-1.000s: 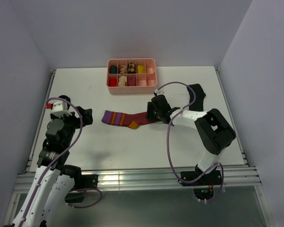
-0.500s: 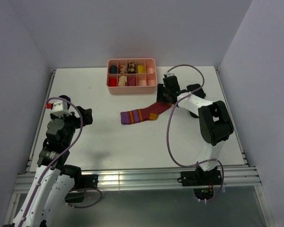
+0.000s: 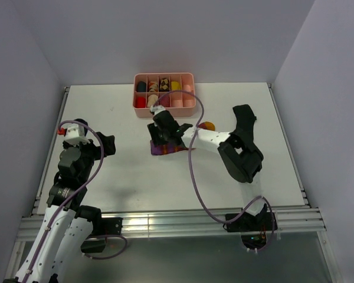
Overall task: Roll the socks
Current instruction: Adjust the sock at the center of the board.
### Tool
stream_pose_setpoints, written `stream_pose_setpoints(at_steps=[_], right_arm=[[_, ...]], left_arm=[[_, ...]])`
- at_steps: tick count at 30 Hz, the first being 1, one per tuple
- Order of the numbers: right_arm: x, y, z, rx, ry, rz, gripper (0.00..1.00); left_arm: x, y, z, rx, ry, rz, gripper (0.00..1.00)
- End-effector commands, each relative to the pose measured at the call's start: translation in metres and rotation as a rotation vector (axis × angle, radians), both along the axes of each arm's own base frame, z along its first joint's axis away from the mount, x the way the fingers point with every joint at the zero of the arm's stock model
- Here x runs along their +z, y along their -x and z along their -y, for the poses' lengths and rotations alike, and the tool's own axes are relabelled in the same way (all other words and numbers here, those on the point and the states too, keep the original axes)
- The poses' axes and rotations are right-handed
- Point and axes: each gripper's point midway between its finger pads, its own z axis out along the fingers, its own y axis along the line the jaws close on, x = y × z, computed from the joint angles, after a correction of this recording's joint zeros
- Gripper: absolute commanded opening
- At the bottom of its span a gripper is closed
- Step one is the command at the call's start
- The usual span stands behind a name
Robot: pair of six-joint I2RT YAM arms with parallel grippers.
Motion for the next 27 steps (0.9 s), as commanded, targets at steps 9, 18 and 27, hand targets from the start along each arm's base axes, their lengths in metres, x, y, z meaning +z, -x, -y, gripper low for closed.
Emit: stream_pose_setpoints(at_steps=[9, 18, 27], right_arm=[[-0.072, 0.093, -0.008, 0.263, 0.177, -0.103, 0.56], [-0.053, 0.16, 0.061, 0.277, 0.268, -0.194, 0.62], [0.041, 0.075, 0.113, -0.083, 0.129, -0.015, 0.64]], left_arm=[[0.009, -0.002, 0.001, -0.001, 0.006, 0.03, 0.99], [0.011, -0.001, 0.004, -0.021, 0.012, 0.038, 0.98], [0.009, -0.002, 0.004, -0.018, 0.01, 0.031, 0.98]])
